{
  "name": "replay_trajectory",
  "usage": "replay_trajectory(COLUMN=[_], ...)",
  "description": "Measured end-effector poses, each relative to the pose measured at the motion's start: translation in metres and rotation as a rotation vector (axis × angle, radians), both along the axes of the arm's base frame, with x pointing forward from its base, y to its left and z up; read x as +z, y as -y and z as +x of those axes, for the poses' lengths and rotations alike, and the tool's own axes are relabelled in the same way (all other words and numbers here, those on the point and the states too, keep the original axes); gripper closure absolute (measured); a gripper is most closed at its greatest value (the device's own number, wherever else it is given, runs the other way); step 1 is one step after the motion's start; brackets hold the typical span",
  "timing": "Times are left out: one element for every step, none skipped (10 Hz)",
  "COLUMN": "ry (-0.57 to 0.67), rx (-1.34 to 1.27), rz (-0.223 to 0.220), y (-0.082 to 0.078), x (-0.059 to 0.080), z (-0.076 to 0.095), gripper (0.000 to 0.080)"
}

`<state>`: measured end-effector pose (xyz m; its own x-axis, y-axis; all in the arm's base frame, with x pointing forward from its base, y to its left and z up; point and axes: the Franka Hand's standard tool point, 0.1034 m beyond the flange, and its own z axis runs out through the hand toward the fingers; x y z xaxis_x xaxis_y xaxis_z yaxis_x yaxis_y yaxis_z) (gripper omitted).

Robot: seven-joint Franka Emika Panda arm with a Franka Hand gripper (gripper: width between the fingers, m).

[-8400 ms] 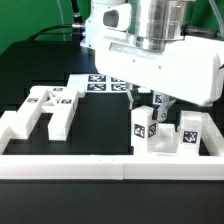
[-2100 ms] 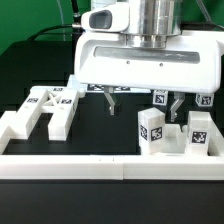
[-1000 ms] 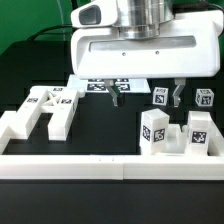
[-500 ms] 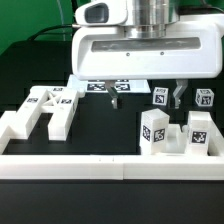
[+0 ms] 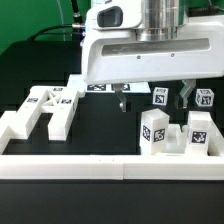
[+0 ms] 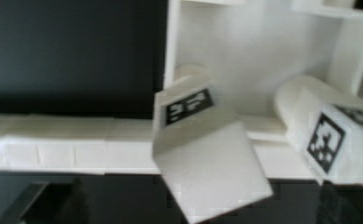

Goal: Assemble chair

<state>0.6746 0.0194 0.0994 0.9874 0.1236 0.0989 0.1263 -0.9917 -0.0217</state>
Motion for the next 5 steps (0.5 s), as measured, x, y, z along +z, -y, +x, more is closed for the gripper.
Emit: replay_trajectory(ry=[0.028,0.024,0.024,0.024,0.021], rx=[0.096,0.165,0.237,0.246,0.244], rz=[-0.029,-0.045,-0.064,-0.068,-0.068], y=[-0.0006,-0.002,-0.0005,-0.0001,0.0], x=[-0.0021,-0.0045,-0.0057,-0.0086,-0.0111], z=[0.0018,0.0011,0.0017,0.0017,0.0015], gripper=[0.0151,0.0151,0.0151,0.0151,0.0151])
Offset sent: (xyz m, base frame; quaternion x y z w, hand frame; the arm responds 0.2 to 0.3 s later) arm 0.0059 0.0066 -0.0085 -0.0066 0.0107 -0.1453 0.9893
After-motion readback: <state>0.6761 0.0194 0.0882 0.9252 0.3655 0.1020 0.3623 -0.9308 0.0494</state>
